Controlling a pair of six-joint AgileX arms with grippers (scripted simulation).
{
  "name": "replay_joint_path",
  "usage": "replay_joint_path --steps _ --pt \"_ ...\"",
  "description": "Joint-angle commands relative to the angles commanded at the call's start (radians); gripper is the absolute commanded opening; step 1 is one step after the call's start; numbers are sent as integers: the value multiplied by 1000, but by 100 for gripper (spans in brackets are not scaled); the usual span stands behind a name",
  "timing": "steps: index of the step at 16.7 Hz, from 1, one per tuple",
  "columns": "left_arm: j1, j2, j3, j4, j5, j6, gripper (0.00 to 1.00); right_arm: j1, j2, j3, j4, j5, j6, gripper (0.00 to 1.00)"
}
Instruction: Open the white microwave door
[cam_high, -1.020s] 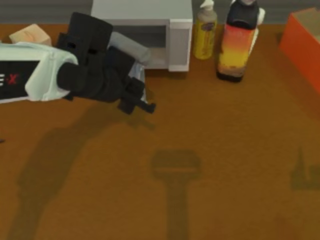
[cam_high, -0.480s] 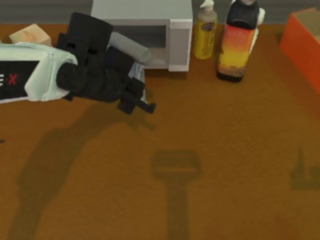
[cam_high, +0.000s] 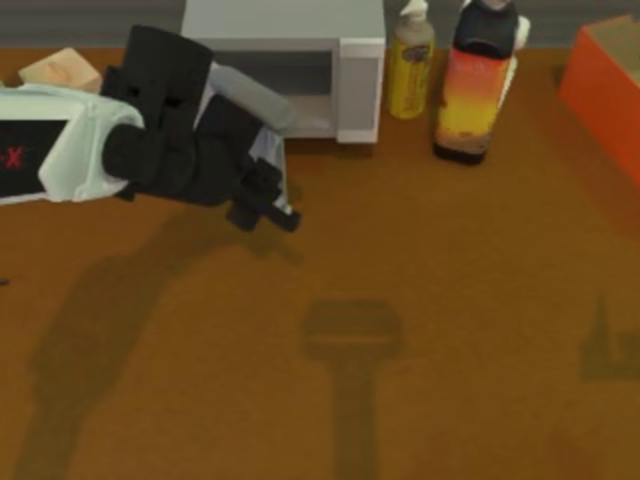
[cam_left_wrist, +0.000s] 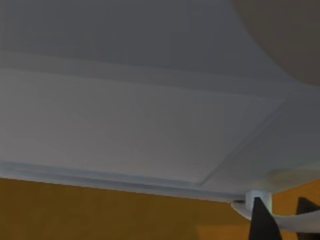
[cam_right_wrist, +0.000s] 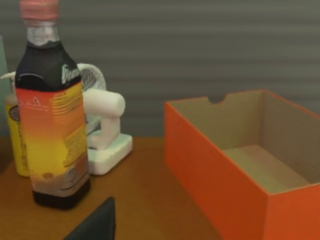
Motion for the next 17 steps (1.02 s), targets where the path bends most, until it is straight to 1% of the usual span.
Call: replay_joint_path --steps 4,17 --pt "19 -7 -9 -10 26 39 0 0 0 0 0 0 0 100" --pt "19 -7 -9 -10 26 39 0 0 0 0 0 0 0 100"
